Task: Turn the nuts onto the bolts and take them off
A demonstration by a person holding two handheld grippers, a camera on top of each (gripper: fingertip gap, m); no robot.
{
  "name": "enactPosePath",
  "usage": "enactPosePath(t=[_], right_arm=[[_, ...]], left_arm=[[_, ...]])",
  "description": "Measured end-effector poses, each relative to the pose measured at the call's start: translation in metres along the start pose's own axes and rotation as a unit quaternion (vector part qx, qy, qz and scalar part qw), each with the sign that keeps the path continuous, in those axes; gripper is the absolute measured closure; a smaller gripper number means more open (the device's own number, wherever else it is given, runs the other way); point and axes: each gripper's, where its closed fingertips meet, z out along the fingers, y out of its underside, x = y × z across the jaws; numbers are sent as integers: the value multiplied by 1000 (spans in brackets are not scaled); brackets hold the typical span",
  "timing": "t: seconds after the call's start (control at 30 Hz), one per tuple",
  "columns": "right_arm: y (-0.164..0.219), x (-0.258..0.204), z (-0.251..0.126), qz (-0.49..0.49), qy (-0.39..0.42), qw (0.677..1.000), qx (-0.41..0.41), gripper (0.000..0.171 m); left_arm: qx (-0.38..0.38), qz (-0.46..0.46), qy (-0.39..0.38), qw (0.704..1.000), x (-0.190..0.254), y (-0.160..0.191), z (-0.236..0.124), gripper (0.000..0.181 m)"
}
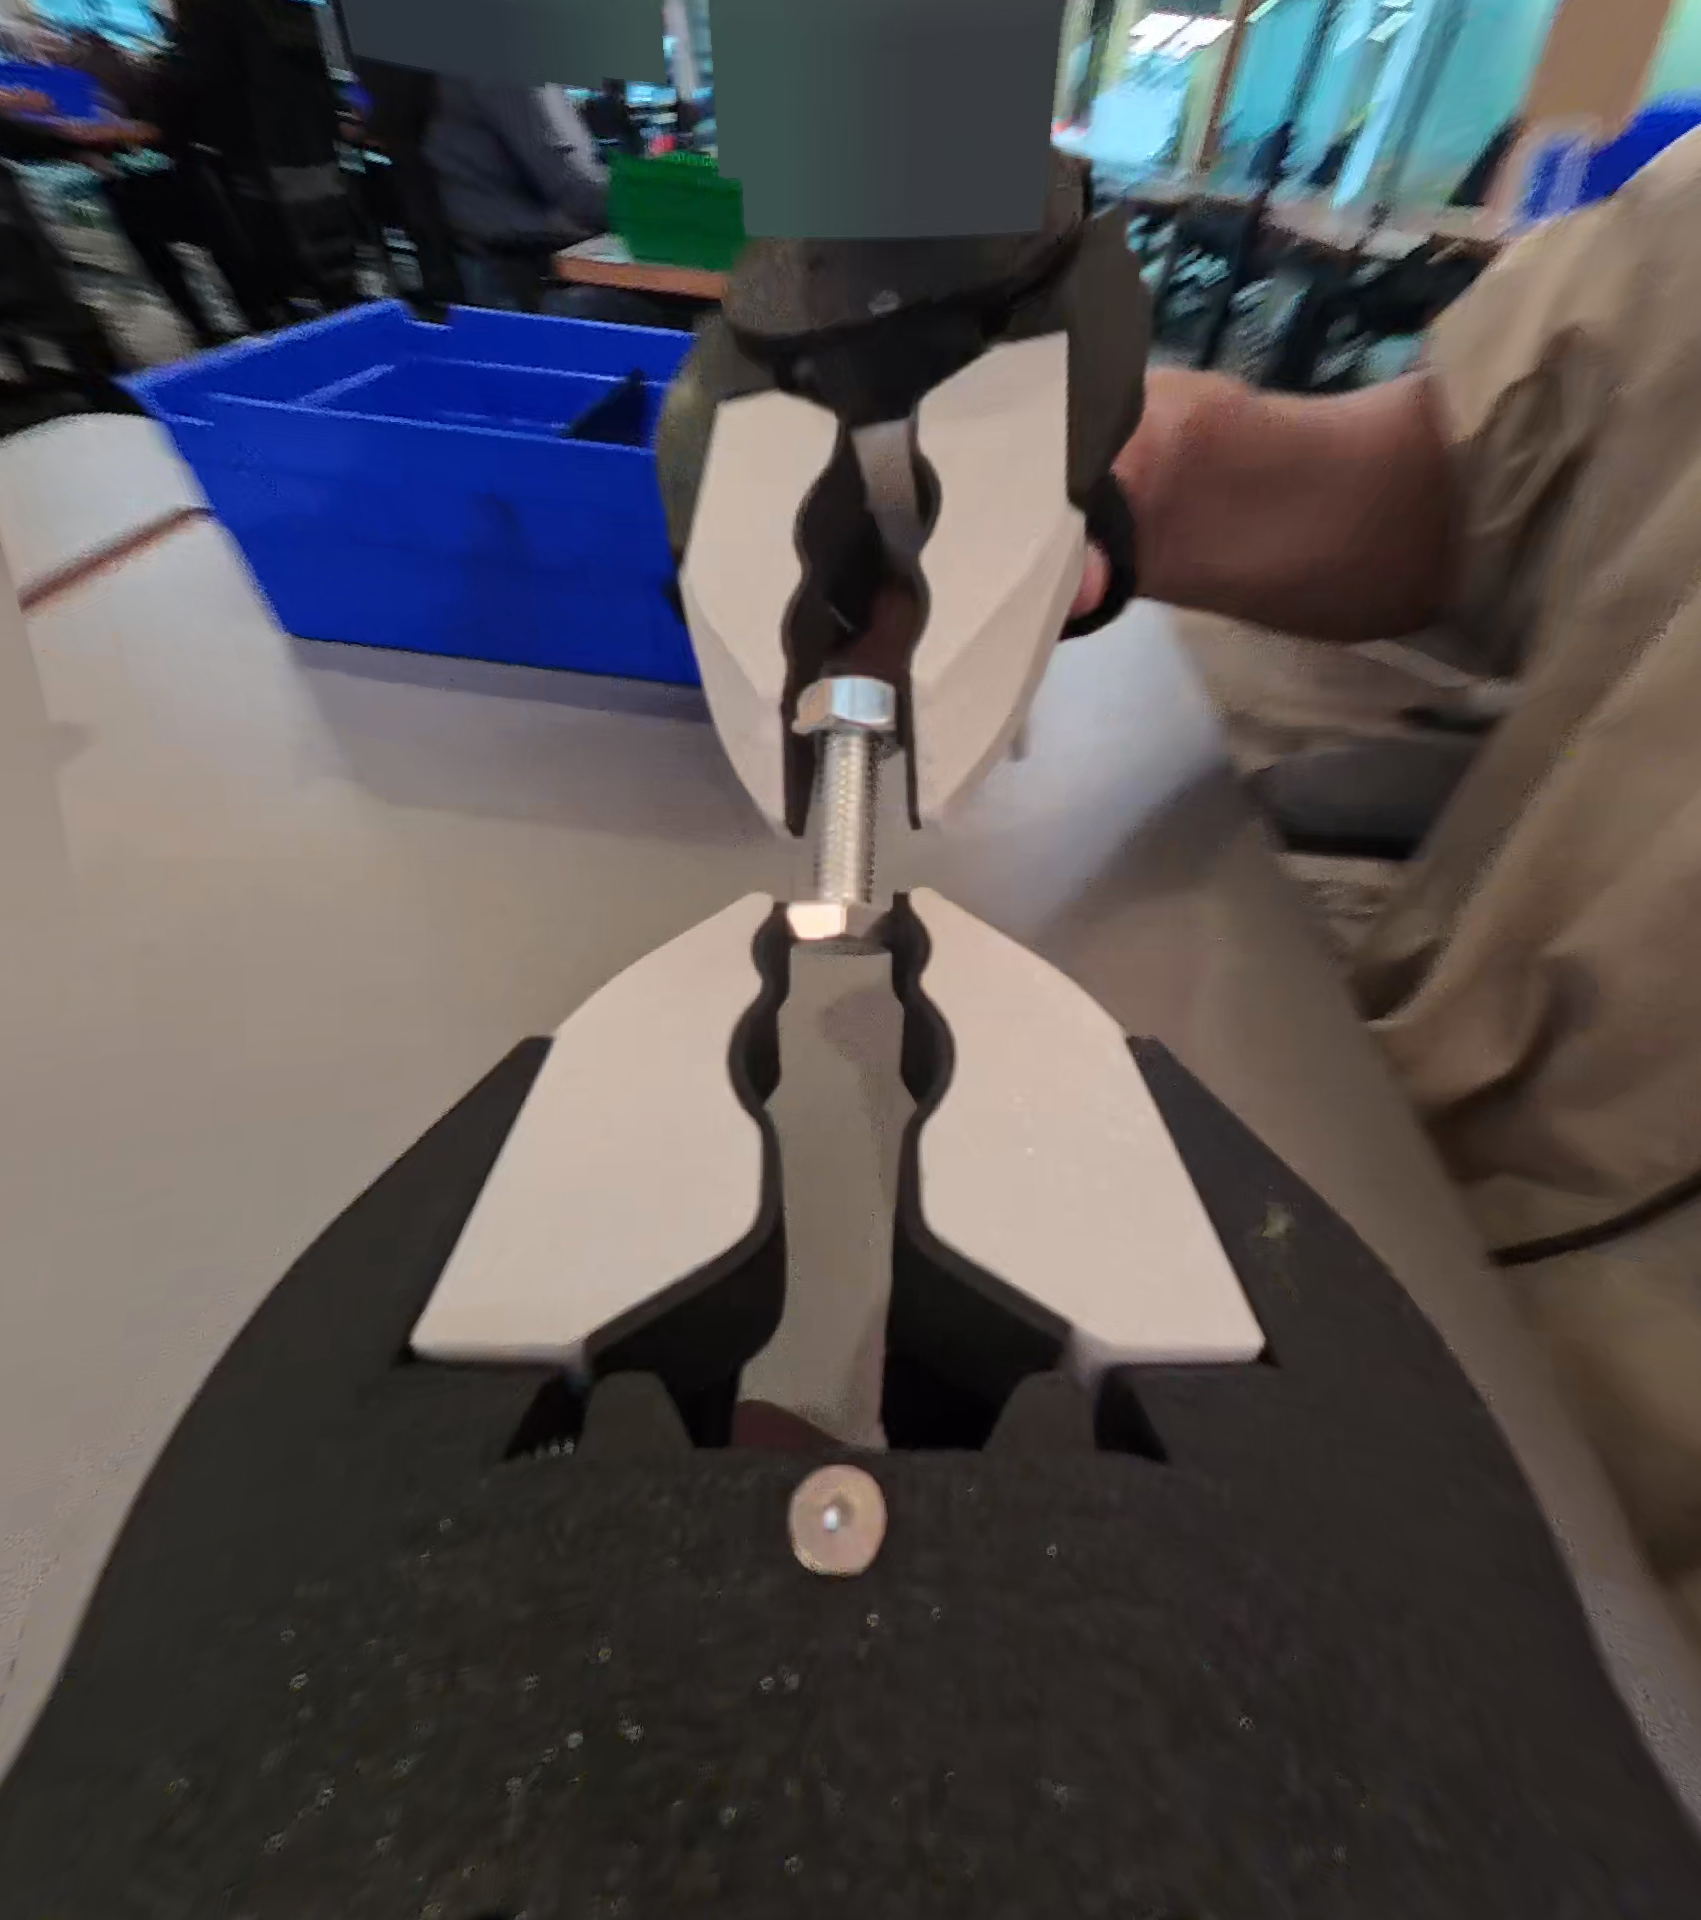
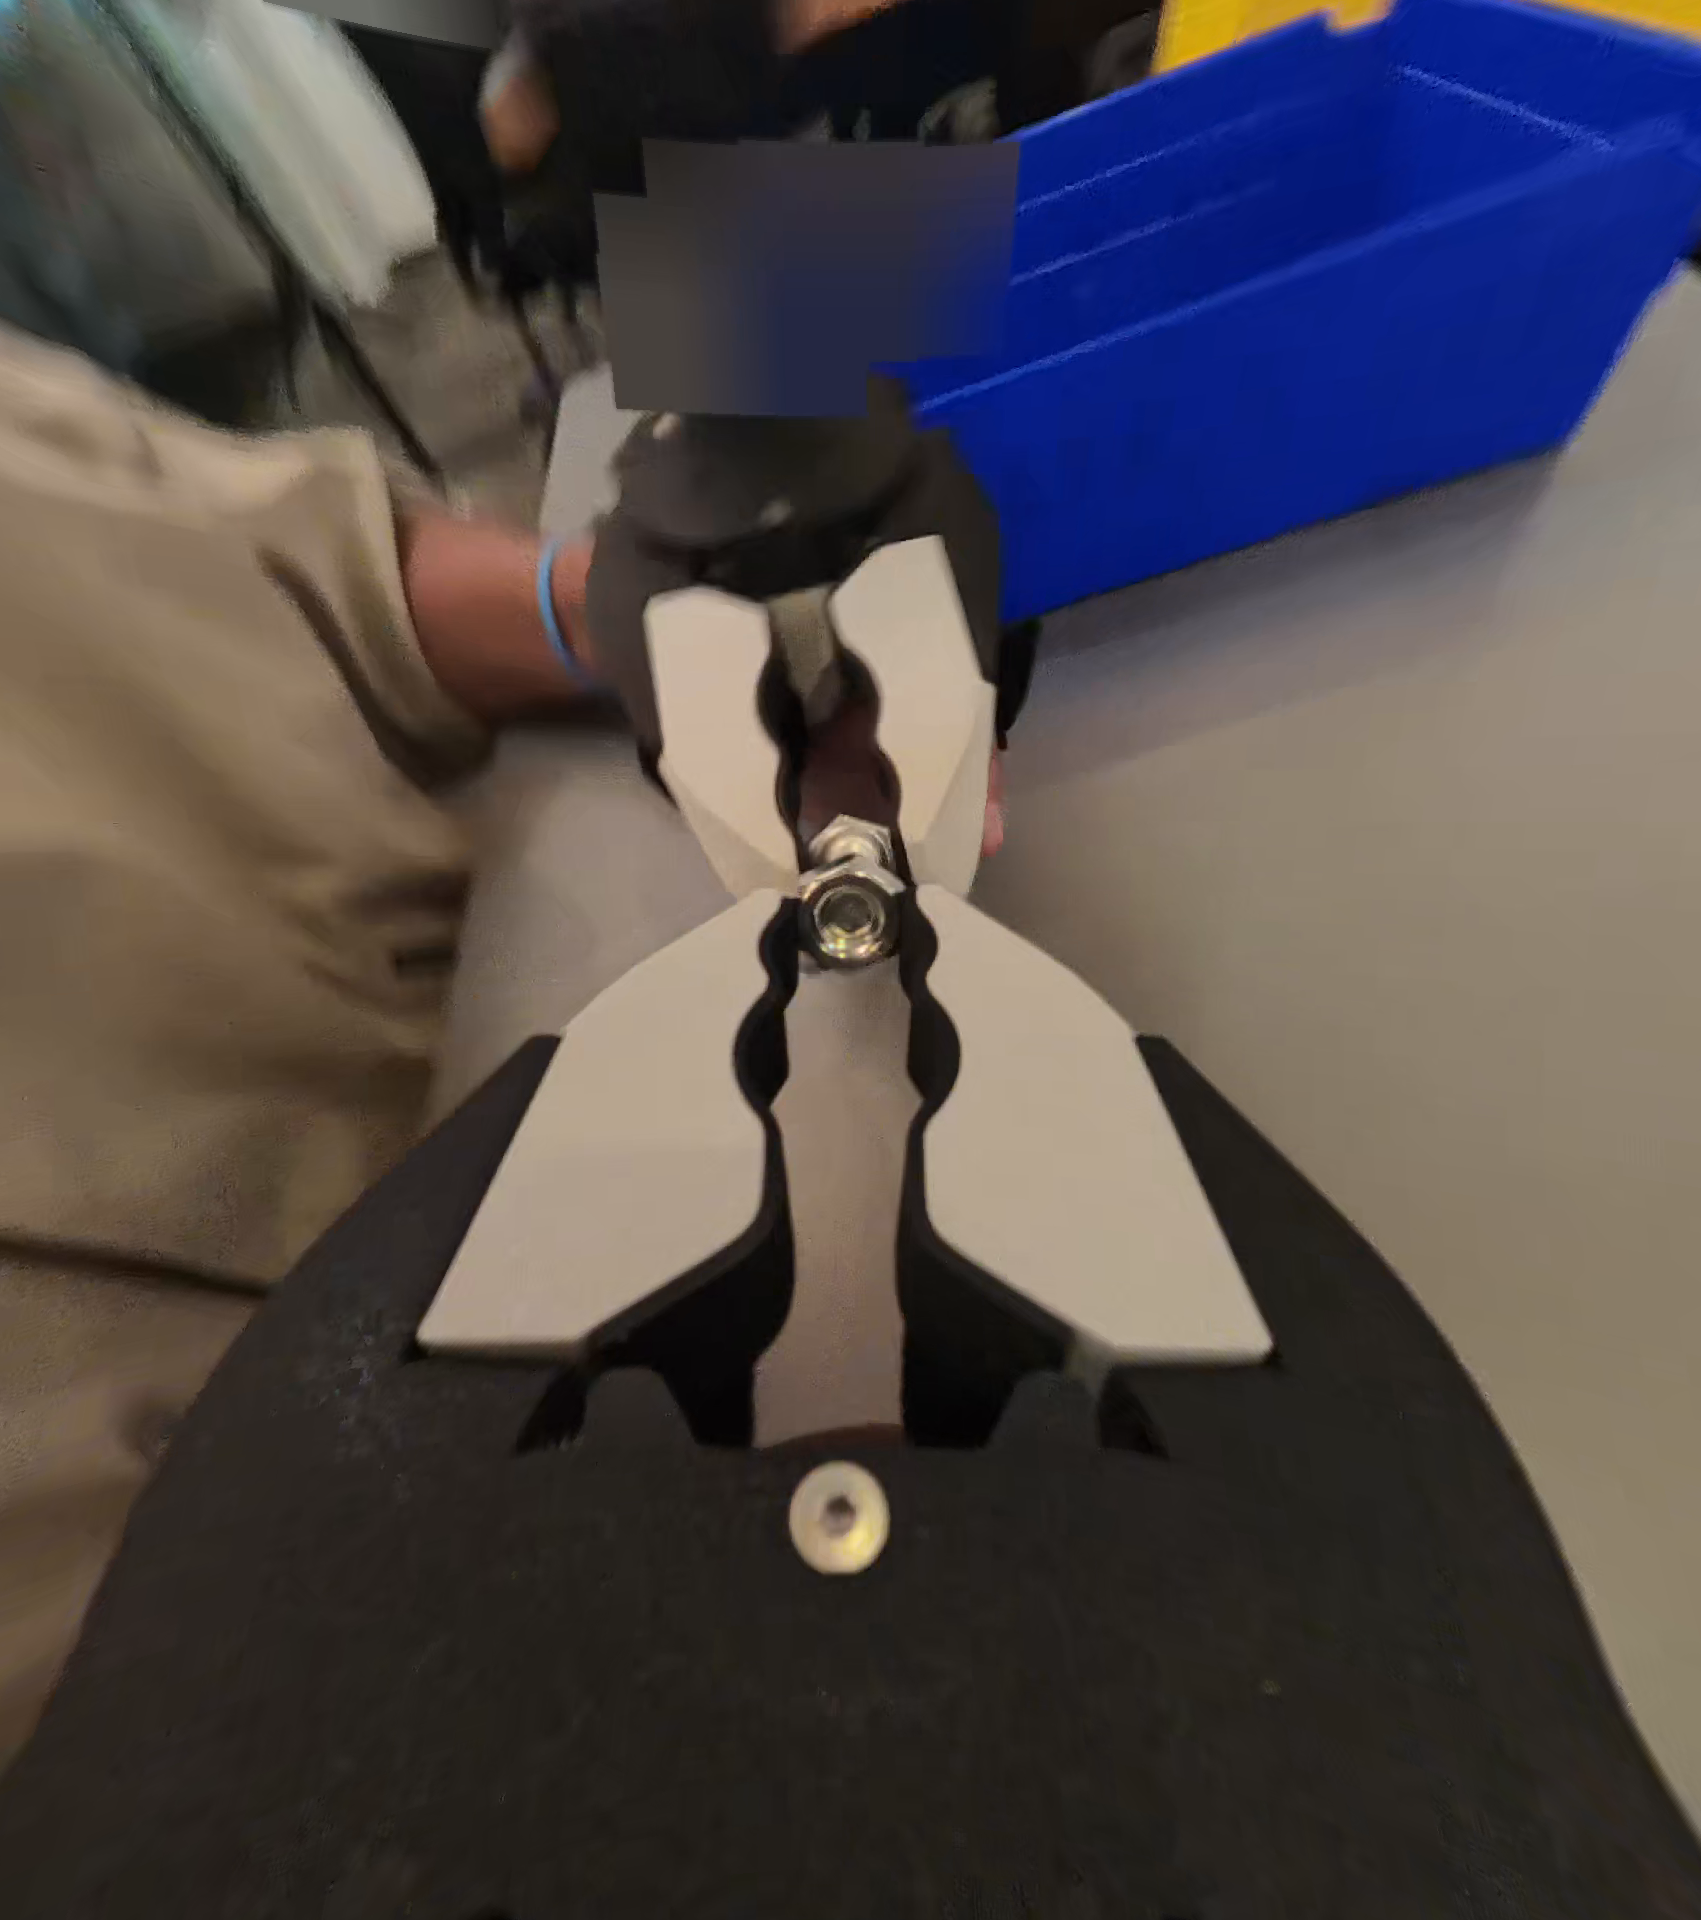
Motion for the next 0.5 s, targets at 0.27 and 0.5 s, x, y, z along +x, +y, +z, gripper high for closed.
enactPosePath(t=[0.27,0.5], right_arm=[[10,-3,-9,-327,24,937,-120,151],[-12,13,-20,27,34,996,77,130]], left_arm=[[15,-61,80,995,20,1,7,163],[7,12,-34,999,-9,0,1,163]])
